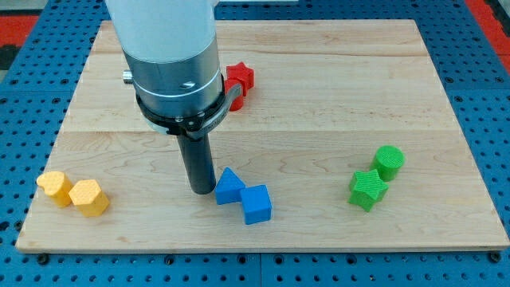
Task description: Move the yellow hexagon to the left side of the red circle
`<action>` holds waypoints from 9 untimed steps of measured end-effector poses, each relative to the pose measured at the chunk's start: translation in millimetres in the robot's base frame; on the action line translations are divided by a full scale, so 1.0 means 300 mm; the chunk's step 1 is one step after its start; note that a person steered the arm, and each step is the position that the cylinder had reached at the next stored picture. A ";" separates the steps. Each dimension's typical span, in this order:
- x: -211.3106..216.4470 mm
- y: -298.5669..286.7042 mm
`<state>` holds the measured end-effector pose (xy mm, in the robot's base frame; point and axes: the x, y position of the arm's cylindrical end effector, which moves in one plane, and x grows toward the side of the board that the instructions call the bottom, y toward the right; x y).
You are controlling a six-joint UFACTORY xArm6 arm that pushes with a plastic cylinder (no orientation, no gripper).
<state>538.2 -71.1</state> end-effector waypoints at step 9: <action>0.269 0.016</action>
<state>618.9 -66.4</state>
